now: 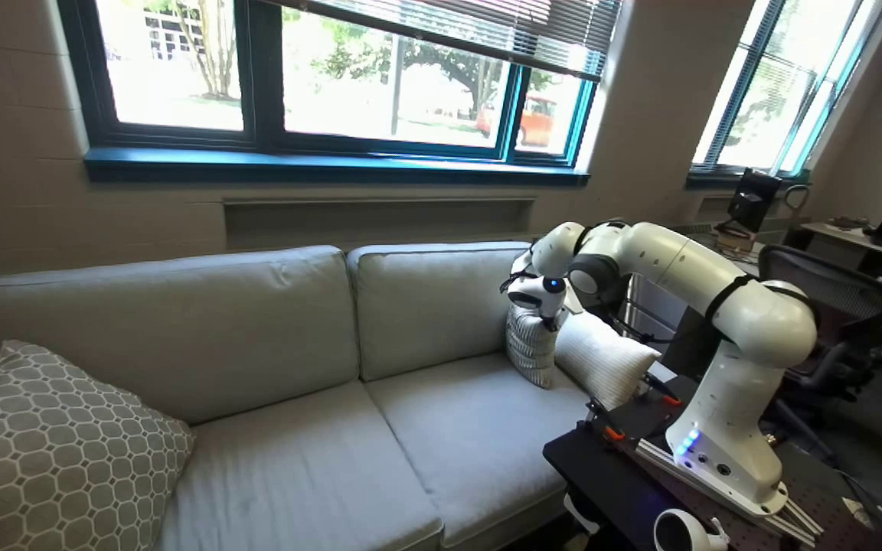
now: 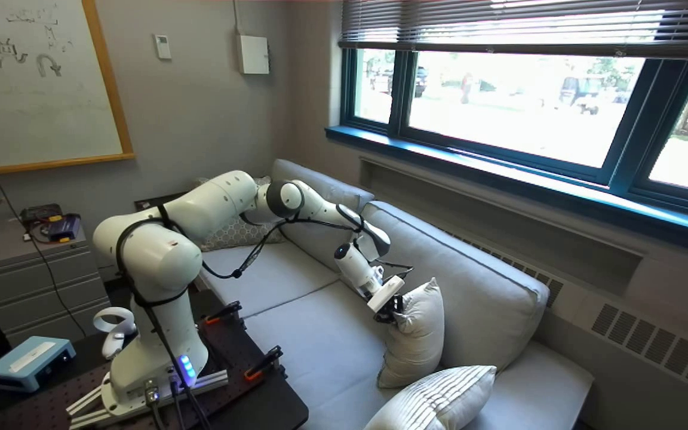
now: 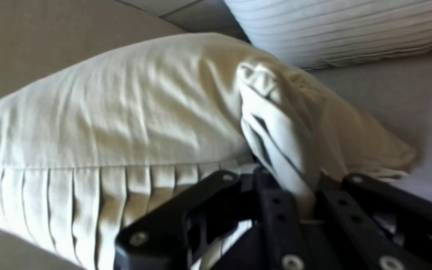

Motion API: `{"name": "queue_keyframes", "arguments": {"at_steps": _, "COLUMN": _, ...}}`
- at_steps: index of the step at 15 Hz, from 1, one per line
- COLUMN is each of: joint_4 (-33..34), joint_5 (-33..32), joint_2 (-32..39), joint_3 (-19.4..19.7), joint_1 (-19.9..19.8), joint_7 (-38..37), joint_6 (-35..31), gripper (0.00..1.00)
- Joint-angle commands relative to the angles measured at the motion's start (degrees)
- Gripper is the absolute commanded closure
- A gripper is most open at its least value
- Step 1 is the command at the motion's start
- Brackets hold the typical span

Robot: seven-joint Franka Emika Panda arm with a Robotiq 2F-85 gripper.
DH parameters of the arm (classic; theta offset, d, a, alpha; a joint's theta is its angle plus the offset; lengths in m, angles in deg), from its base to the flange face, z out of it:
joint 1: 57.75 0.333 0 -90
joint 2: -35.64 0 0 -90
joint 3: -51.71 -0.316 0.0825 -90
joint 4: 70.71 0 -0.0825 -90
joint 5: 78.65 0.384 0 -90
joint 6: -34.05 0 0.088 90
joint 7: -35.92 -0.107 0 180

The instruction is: Move the cushions to the right shoulder of the couch

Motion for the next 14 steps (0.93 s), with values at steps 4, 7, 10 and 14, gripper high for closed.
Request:
{"name": "queue_keyframes", "arguments": {"at_steps": 4, "joint_4": -16.1, "joint_5": 0.0, "joint_2": 0.0, "joint_3": -12.6, "joint_1": 2.2, "joint_7": 2.6, "joint_6": 9.9, "gripper": 0.93}}
{"name": "queue_keyframes", "arguments": {"at_steps": 7, "joint_4": -20.1, "joint_5": -1.3, "joint_2": 2.9, "joint_3": -19.5, "joint_1": 0.5, "joint_7": 3.7, "joint_6": 12.5, "gripper": 0.93}}
{"name": "queue_keyframes", "arguments": {"at_steps": 10, "joint_4": -20.8, "joint_5": -2.4, "joint_2": 7.2, "joint_3": -25.6, "joint_1": -3.5, "joint_7": 7.9, "joint_6": 11.5, "gripper": 0.93}}
{"name": "queue_keyframes", "arguments": {"at_steps": 14, "joint_4": -18.7, "joint_5": -8.6, "joint_2": 9.0, "joint_3": -31.1, "joint_1": -12.3, "joint_7": 11.3, "joint_6": 3.7, "gripper": 0.93}}
